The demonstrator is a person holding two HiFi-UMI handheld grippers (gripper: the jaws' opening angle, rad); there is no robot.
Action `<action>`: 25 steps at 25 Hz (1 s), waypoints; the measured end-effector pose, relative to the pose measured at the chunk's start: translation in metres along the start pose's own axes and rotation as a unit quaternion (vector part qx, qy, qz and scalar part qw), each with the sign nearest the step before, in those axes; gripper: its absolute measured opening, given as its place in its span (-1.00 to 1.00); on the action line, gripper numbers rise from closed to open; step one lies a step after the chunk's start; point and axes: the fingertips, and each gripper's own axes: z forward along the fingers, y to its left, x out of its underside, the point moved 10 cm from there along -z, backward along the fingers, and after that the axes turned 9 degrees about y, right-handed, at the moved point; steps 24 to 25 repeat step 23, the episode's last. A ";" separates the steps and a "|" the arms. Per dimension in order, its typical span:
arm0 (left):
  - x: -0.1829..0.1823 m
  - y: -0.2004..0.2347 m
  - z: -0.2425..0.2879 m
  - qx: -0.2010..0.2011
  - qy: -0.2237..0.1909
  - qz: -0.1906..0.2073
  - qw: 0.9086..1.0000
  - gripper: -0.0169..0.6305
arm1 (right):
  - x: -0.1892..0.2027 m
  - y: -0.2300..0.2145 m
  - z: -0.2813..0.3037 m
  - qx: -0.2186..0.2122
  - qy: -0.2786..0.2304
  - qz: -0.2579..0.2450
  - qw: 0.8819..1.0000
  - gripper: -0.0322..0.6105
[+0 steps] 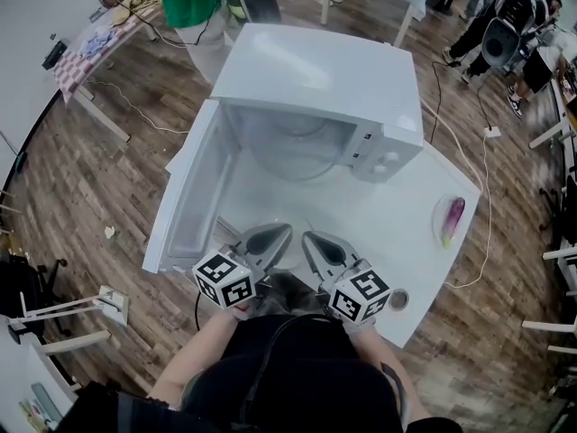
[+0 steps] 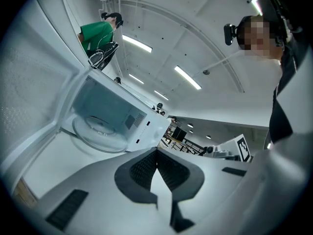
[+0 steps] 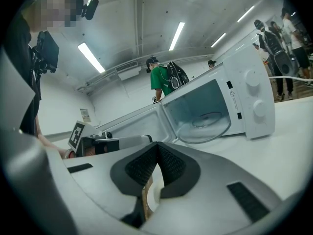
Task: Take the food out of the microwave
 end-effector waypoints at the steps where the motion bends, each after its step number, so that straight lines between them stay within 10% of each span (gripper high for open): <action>1: 0.000 0.000 0.000 0.000 0.000 0.000 1.000 -0.92 | 0.000 0.000 0.001 0.000 0.000 0.000 1.000 -0.84; 25: 0.004 -0.001 0.010 0.002 0.016 -0.012 1.000 -0.92 | 0.001 -0.006 -0.004 0.002 0.002 0.009 1.000 -0.84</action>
